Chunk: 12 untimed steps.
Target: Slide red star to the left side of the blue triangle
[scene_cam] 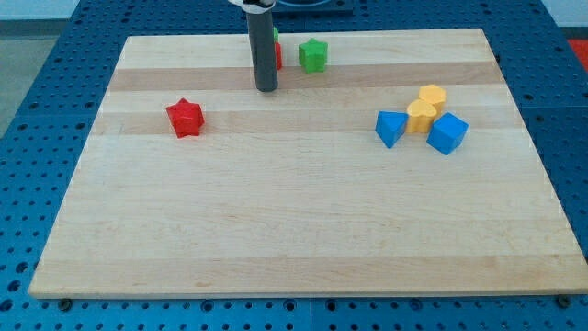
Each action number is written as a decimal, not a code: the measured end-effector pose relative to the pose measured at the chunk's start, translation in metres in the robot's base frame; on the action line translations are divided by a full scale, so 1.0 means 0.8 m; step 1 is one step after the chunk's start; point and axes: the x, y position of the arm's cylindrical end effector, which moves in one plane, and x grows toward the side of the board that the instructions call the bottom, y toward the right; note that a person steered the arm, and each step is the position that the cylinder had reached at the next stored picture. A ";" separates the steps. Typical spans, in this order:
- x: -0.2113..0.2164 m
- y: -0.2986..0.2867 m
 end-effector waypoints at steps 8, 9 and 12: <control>0.144 -0.030; 0.146 0.092; 0.162 0.152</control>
